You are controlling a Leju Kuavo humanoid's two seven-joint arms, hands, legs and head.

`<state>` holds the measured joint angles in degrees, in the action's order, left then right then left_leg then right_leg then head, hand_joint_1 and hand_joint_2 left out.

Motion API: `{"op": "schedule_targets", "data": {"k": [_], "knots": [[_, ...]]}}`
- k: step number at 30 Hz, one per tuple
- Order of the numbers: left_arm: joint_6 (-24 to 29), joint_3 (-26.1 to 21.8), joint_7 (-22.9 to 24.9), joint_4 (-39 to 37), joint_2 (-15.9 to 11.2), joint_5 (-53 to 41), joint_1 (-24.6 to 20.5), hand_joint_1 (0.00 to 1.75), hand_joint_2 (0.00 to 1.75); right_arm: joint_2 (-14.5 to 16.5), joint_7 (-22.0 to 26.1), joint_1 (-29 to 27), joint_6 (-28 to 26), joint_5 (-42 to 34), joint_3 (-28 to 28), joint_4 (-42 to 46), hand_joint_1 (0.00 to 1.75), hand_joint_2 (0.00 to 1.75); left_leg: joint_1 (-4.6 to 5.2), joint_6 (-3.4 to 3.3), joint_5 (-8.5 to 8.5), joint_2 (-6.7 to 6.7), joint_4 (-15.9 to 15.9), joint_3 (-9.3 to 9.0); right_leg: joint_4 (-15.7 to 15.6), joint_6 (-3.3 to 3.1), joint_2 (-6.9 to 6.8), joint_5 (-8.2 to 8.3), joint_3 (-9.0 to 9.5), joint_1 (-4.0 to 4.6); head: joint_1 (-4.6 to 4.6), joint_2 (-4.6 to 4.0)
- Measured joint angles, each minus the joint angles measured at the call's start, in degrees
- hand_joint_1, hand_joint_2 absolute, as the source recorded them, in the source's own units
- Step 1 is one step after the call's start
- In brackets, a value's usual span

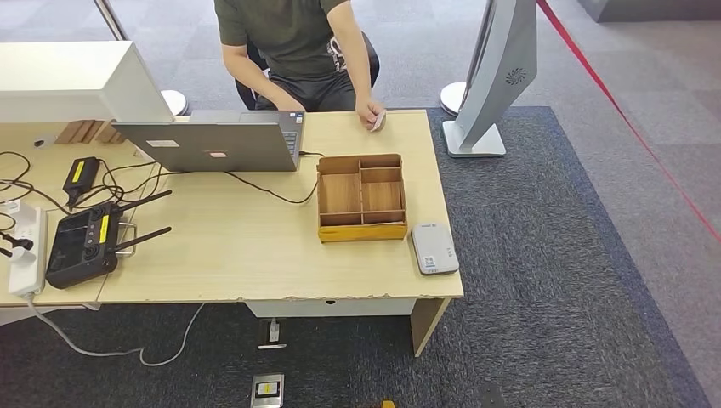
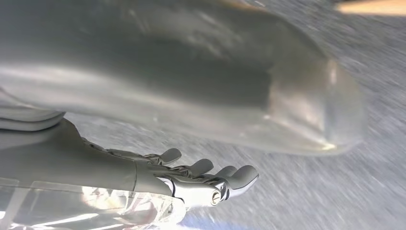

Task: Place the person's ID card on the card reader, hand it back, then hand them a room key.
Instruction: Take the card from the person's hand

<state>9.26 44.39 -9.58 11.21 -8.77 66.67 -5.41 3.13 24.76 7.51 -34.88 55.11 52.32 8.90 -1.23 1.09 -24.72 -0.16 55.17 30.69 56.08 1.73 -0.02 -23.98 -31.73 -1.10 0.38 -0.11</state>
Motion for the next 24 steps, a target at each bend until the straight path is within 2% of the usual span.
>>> {"op": "schedule_targets", "data": {"k": [2,3,6,8,10,11,13,16,20,24], "knots": [[-1.0,0.0,-0.3,0.0,-0.1,-1.2,0.0,0.00,0.00,-2.0,2.8,1.2,1.7,-2.5,1.0,0.0,0.00,0.00,0.08,-0.02,0.01,0.00,0.0,0.05,0.0,0.04,0.00,0.04,-0.01,-0.09,-0.03,0.00],[-1.6,0.1,-0.3,0.0,-0.2,-1.8,0.0,0.00,0.00,-3.9,1.8,2.4,4.0,-3.0,1.4,0.1,0.00,0.00,0.16,-0.05,0.03,0.01,0.0,0.07,0.0,0.09,0.01,0.07,-0.03,-0.18,-0.07,0.00],[-2.7,0.1,-0.2,0.0,-0.7,-2.9,-0.2,0.00,0.00,-10.3,-6.0,7.2,11.9,-4.1,1.7,2.3,0.00,0.00,0.36,-0.19,0.12,0.07,0.0,0.08,0.0,0.29,0.09,0.21,-0.11,-0.37,-0.06,0.00],[-2.7,0.2,0.4,0.0,-1.0,-3.1,-0.3,0.00,0.00,-13.0,-13.9,8.5,15.6,-9.7,0.5,7.1,0.00,0.00,0.39,-0.26,0.16,0.03,0.1,0.02,-0.1,0.39,0.08,0.25,-0.04,-0.40,0.06,0.00],[-2.7,0.2,1.0,0.0,-1.3,-3.3,-0.2,0.00,0.00,-15.3,-26.3,7.1,17.6,-21.4,-3.5,14.9,0.00,0.00,0.46,-0.32,0.17,-0.14,0.1,0.00,-0.1,0.45,-0.06,0.23,0.08,-0.48,0.11,0.00],[-2.7,0.2,1.1,0.0,-1.4,-3.4,-0.2,0.00,0.00,-16.6,-32.3,5.8,17.1,-28.8,-6.7,19.1,0.00,0.00,0.54,-0.35,0.18,-0.22,0.1,0.04,-0.1,0.47,-0.14,0.21,0.09,-0.56,0.12,0.00],[-2.7,0.3,1.3,0.0,-1.6,-3.5,-0.1,0.00,0.00,-19.9,-38.7,3.3,13.8,-41.6,-13.5,26.1,0.00,0.00,0.73,-0.39,0.18,-0.21,0.1,0.16,0.1,0.49,-0.15,0.21,-0.03,-0.74,0.09,0.00],[-2.8,0.4,1.4,0.0,-2.0,-3.6,-0.2,0.00,0.00,-24.8,-40.0,1.4,9.6,-50.9,-23.7,34.8,0.00,0.00,0.72,-0.38,0.06,0.19,0.0,0.13,0.1,0.45,0.34,0.23,-0.14,-0.74,-0.03,-0.01],[-3.3,0.6,1.3,0.0,-2.0,-4.1,-0.6,0.00,0.00,-28.8,-39.5,0.0,8.3,-54.4,-34.0,42.0,0.00,0.00,0.71,-0.45,0.08,0.17,0.0,0.10,0.1,0.49,0.36,0.22,-0.13,-0.74,-0.07,0.00],[-3.7,1.0,0.9,0.0,-2.1,-4.8,-0.4,0.00,0.00,-33.3,-39.8,-0.2,7.9,-55.3,-41.6,47.8,0.00,0.00,0.70,-0.44,0.26,-0.04,0.0,0.20,0.1,0.53,0.09,0.25,-0.16,-0.72,-0.09,0.00]]}}
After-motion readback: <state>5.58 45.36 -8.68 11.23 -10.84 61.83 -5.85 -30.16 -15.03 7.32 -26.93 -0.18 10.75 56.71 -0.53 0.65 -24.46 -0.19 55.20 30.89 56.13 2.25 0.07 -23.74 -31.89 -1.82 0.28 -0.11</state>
